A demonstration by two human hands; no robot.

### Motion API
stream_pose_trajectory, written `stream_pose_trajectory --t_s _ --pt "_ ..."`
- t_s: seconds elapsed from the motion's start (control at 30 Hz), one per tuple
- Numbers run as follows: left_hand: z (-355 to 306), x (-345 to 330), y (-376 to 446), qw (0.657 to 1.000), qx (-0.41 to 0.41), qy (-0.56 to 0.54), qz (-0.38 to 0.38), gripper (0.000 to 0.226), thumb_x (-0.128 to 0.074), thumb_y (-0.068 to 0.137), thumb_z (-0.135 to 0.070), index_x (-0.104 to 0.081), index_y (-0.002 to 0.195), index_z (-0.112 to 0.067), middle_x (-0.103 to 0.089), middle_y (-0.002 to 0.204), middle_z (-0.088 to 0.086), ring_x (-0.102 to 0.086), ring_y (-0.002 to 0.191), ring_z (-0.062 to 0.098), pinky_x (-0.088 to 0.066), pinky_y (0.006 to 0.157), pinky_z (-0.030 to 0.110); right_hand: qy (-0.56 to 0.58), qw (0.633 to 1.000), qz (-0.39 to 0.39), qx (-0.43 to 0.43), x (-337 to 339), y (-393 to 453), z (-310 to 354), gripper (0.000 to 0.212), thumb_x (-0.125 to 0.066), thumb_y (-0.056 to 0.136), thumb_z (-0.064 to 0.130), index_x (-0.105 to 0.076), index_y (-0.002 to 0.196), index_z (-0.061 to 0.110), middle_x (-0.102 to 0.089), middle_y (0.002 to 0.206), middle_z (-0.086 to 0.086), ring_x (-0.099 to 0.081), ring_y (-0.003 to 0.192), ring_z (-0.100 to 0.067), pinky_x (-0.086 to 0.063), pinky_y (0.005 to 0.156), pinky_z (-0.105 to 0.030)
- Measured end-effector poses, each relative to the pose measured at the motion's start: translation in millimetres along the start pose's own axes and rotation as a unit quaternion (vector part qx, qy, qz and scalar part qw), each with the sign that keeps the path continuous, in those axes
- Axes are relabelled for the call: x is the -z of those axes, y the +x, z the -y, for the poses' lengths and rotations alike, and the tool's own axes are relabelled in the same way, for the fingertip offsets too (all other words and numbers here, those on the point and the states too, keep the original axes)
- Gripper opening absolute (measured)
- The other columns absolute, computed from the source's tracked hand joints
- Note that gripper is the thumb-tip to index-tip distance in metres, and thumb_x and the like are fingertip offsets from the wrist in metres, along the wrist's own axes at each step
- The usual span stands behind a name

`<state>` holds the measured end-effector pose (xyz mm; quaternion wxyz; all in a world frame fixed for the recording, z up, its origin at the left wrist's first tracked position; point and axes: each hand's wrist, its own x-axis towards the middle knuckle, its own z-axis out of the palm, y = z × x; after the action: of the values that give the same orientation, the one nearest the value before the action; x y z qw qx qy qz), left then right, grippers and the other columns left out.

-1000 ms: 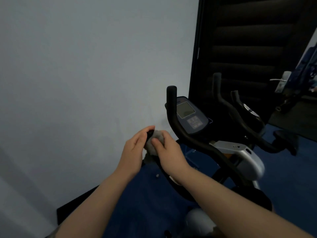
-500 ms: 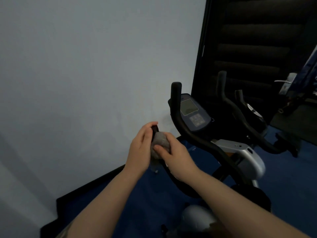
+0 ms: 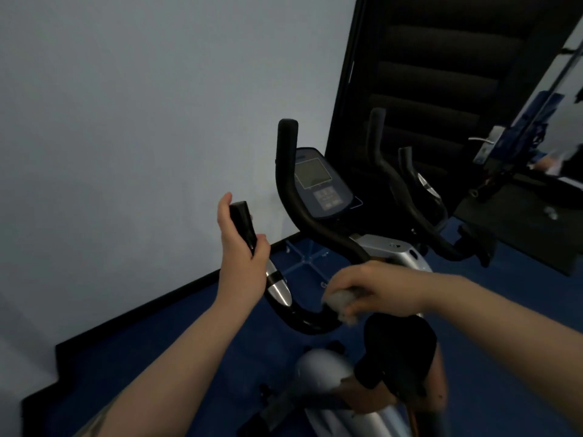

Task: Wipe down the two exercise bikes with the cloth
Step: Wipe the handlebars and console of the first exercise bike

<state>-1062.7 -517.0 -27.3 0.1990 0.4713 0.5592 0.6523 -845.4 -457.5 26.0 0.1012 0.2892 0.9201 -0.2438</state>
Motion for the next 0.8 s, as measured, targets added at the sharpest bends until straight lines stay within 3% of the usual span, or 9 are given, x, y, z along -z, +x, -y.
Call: stream_pose_trajectory --t_s 0.17,0.27,0.4,0.47,0.57,0.67,0.8 --pt "1 -4 0 1.0 -0.002 0.008 -0.013 0.075 -0.046 0.097 -0.003 -0.007 0.147 -0.042 -0.043 0.131 0.004 -0.048 0.111 -0.002 -0.045 0.085 0.013 0.025 0.999 -0.026 0.012 -10 0 7 0.038 -0.064 0.093 0.022 -0.058 0.13 0.027 -0.062 0.124 0.009 -0.056 0.113 -0.004 -0.046 0.098 -0.028" --pt "1 -3 0 1.0 -0.003 0.012 -0.015 0.075 -0.047 0.097 -0.001 -0.008 0.147 -0.042 -0.045 0.13 0.008 -0.05 0.112 0.007 -0.044 0.078 0.006 0.005 0.999 -0.016 0.046 -7 -2 6 0.039 -0.064 0.093 0.019 -0.057 0.131 0.024 -0.06 0.126 0.007 -0.055 0.115 -0.006 -0.044 0.099 -0.027" --pt "2 -1 1 1.0 0.0 0.02 -0.012 0.076 -0.047 0.097 -0.002 -0.007 0.146 -0.044 -0.046 0.13 0.01 -0.053 0.103 0.017 -0.046 0.077 0.016 -0.054 0.997 -0.032 0.052 -2 -11 -13 0.041 -0.066 0.09 0.016 -0.059 0.129 0.024 -0.058 0.131 0.011 -0.051 0.122 -0.006 -0.04 0.104 -0.03" --pt "1 -4 0 0.999 0.001 0.029 -0.026 0.076 -0.048 0.097 -0.002 -0.008 0.146 -0.043 -0.048 0.128 0.01 -0.054 0.1 0.012 -0.045 0.073 0.01 -0.052 0.996 -0.051 0.051 -10 -7 -12 0.04 -0.066 0.09 0.018 -0.06 0.129 0.024 -0.059 0.13 0.01 -0.052 0.121 -0.007 -0.041 0.103 -0.032" --pt "0 -9 -2 0.998 0.004 0.034 -0.05 0.076 -0.049 0.096 -0.001 -0.009 0.148 -0.039 -0.049 0.125 0.008 -0.054 0.097 -0.003 -0.043 0.071 0.003 -0.013 0.998 -0.039 0.051 -11 -2 -11 0.045 -0.067 0.09 0.018 -0.057 0.133 0.026 -0.056 0.135 0.01 -0.049 0.124 -0.007 -0.038 0.105 -0.025" --pt "-1 -9 -3 0.997 0.003 0.036 -0.063 0.077 -0.051 0.095 -0.001 -0.012 0.148 -0.04 -0.048 0.132 0.009 -0.053 0.112 0.007 -0.043 0.076 0.003 -0.021 0.998 -0.008 0.054 0 -2 -16 0.049 -0.067 0.091 0.025 -0.052 0.137 0.029 -0.052 0.139 0.012 -0.046 0.126 -0.004 -0.032 0.101 -0.015" --pt "-7 -6 -6 0.996 0.007 0.039 -0.074 0.072 -0.051 0.095 -0.002 -0.017 0.146 -0.04 -0.053 0.124 0.008 -0.056 0.108 0.013 -0.044 0.074 0.004 -0.037 0.997 -0.017 0.06 0 -4 -10 0.043 -0.065 0.092 0.03 -0.055 0.134 0.03 -0.058 0.132 0.013 -0.051 0.118 -0.003 -0.037 0.096 -0.017"
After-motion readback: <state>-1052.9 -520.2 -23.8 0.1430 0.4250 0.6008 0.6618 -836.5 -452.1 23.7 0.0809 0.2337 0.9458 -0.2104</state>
